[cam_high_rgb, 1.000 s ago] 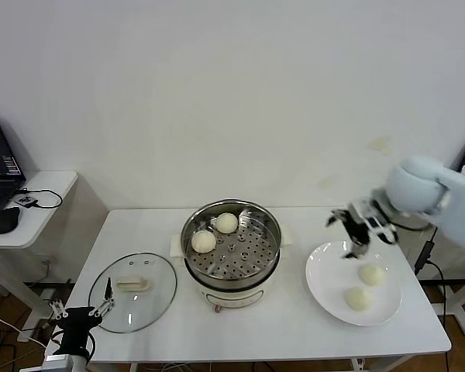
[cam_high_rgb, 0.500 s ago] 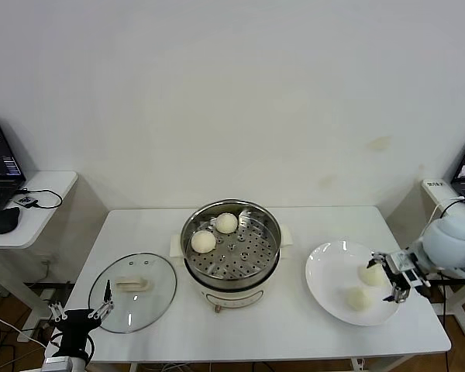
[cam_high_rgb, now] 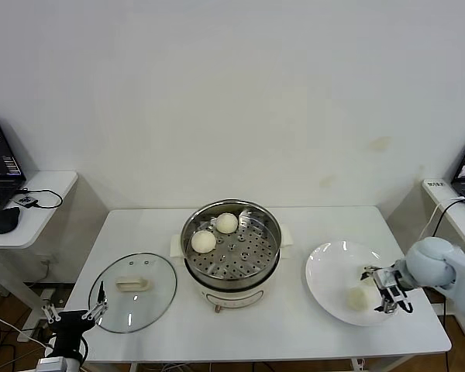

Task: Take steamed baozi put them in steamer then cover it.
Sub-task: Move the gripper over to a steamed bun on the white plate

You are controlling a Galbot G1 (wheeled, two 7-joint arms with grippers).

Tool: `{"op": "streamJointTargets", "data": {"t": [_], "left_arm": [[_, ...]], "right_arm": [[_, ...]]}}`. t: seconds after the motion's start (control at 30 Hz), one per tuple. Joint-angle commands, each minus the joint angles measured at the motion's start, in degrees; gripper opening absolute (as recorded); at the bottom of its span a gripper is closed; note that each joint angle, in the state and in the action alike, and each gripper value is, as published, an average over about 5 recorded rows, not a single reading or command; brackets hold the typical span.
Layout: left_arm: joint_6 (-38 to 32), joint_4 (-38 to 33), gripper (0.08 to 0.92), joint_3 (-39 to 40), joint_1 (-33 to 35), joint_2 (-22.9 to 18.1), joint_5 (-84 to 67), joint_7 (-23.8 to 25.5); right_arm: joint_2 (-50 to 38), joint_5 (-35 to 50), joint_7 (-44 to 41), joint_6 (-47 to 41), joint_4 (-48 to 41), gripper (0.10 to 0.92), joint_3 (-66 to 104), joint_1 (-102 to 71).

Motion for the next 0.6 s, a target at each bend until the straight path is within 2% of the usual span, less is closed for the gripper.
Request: {"op": "streamJointTargets", "data": {"t": [0.03,0.37,0.6], "left_arm": [[-0.1,0.2,0.823,-0.2,0.0,-0.1,-0.1,0.0],[-0.1,0.3,0.823,-0.1,-0.2,-0.2,0.0,0.0],[-0.1,0.1,0.823,-0.1,0.0,-0.3,0.0,0.0]], "right_arm": [[3.4,-1.9,1.5,-0.2,-3.1,0.797,1.6,-3.1],[4.2,-2.1,1.5,-1.3,-3.8,0.744,1.7,-3.6],[4.8,-1.9,1.5,-1.9,-4.0,0.654,1.7,-3.6]]}}
